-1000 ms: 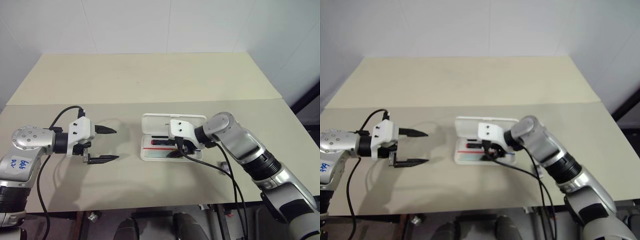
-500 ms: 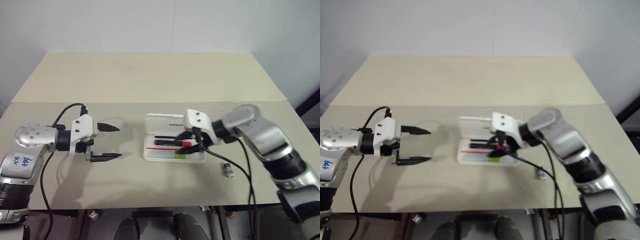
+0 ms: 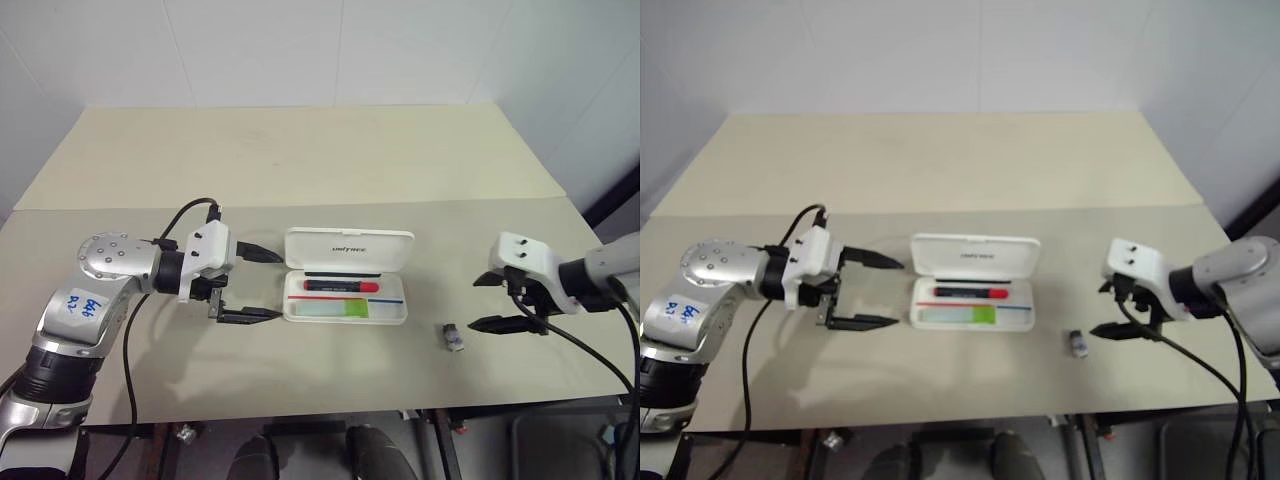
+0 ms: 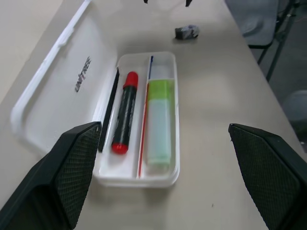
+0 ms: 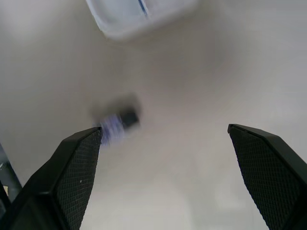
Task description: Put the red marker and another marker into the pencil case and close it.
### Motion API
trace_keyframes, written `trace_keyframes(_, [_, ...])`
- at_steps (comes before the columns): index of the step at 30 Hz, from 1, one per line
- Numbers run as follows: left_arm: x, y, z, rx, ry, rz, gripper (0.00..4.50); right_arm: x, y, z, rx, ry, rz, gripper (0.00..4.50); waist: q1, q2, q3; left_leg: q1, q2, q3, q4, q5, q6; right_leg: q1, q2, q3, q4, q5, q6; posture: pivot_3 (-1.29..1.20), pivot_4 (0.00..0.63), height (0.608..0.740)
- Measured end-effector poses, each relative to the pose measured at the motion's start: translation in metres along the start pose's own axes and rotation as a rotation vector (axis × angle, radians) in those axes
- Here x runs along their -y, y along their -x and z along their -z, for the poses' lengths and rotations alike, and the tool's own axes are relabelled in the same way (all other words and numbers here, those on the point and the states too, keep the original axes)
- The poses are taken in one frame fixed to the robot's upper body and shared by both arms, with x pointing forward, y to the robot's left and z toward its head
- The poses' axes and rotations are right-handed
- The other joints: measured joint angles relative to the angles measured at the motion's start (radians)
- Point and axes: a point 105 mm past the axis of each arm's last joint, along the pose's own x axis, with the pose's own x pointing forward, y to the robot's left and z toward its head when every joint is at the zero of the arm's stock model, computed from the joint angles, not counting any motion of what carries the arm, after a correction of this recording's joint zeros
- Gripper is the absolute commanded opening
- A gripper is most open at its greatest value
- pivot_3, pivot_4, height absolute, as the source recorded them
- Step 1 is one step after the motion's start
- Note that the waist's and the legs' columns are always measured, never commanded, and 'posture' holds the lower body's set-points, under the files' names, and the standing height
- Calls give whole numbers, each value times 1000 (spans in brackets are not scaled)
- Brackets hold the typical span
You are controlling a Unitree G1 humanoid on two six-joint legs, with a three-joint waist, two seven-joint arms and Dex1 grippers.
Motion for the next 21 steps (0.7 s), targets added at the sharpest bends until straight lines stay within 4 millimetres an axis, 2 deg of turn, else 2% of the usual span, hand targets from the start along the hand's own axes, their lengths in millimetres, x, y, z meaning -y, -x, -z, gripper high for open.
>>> trace_keyframes(4, [1,-4,-3,18,-3,12,4500,-11,0,8,-9,-25,-22,4443,1,0,0,1,0,0,0,0,0,1,0,1,0,0,1,0,150,740])
trace_keyframes(7, [4,-9,-1,24,4,37,4500,-12,1,6,-2,-67,20,4443,1,0,0,1,0,1,1,0,0,1,0,2,0,1,2,0,150,740])
trace_keyframes(10, [5,-10,-1,28,8,42,4500,-8,1,5,16,-165,107,4443,2,-1,0,1,0,1,1,0,0,1,0,2,-1,1,2,0,150,740])
trace_keyframes(14, [10,-11,7,29,43,53,4500,-22,0,14,-22,-303,100,4443,4,-1,0,1,0,1,0,0,0,1,0,2,-1,1,2,0,150,740])
trace_keyframes(21, [13,-21,9,71,61,71,4500,-39,11,0,-21,-474,103,4443,4,-1,0,1,0,1,1,0,0,1,0,2,-2,1,1,0,150,740])
